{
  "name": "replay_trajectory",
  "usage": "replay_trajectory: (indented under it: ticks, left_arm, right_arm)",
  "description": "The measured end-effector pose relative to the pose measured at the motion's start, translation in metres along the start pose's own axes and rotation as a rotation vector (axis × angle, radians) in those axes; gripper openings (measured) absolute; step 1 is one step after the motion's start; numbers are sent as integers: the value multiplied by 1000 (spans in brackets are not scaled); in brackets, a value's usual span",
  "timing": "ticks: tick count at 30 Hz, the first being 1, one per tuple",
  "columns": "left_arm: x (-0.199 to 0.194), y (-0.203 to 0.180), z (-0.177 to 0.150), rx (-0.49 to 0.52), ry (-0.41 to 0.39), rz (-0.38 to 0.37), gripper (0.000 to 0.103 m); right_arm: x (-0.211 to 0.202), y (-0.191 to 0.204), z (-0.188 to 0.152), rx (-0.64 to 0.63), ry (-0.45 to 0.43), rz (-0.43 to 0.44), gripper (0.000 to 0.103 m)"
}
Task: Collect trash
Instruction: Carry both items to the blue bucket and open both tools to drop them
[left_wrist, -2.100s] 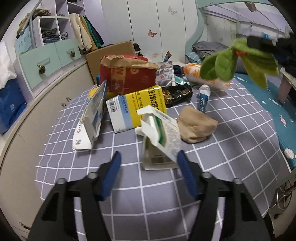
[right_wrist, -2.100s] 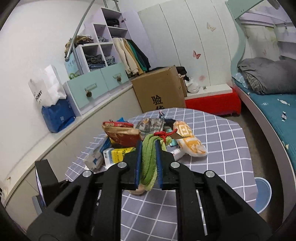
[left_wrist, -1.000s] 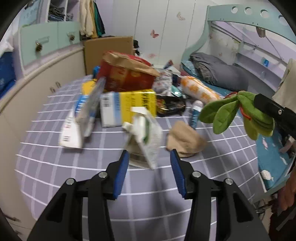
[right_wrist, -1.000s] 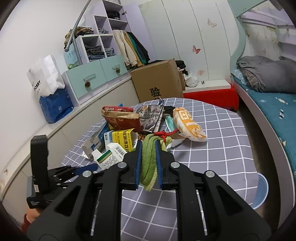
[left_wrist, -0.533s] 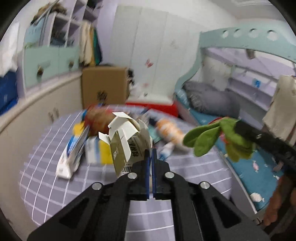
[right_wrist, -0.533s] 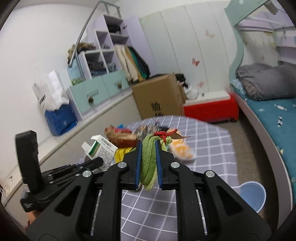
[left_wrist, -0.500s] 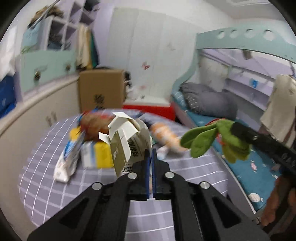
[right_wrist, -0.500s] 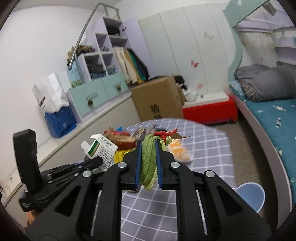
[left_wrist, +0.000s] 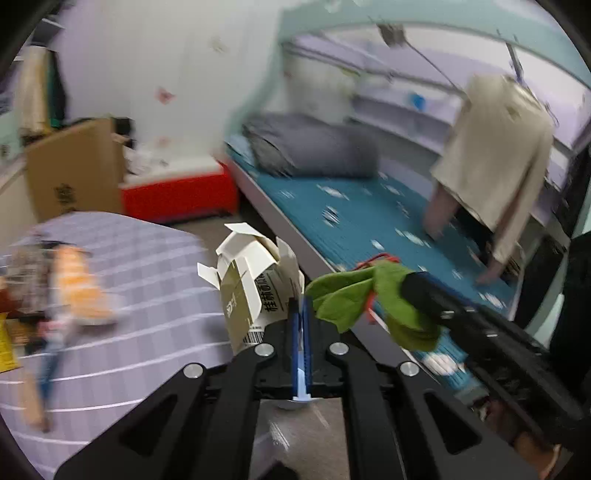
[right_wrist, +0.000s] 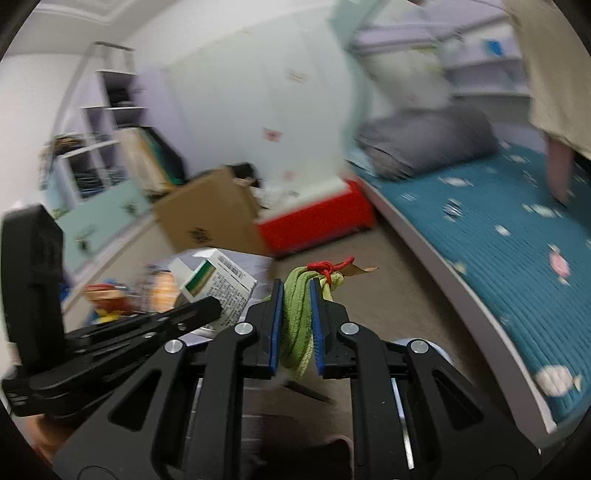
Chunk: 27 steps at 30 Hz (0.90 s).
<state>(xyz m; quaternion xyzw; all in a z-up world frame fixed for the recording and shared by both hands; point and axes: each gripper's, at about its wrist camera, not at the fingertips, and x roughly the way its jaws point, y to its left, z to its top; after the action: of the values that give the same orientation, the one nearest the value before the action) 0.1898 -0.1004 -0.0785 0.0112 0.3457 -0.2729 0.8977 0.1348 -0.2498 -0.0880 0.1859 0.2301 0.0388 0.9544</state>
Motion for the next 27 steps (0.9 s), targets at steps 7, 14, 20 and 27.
replay_trajectory:
  ticks: [7,14,20,27]
  left_arm:
    - [126,-37,-19,35,166,-40,3]
    - [219,-17,-33,9,269,34,3]
    - [274,2,-48,-43,363,36,3]
    - [313,6,-65,-69,450,7,3]
  right_arm:
    - [74,-108,-37,133,144,-135,14]
    - [165,-171,-69,234,211,-118,52]
    - [197,-197,-87,295,260,-190,65]
    - [171,-213,-97,291,228,-330,65]
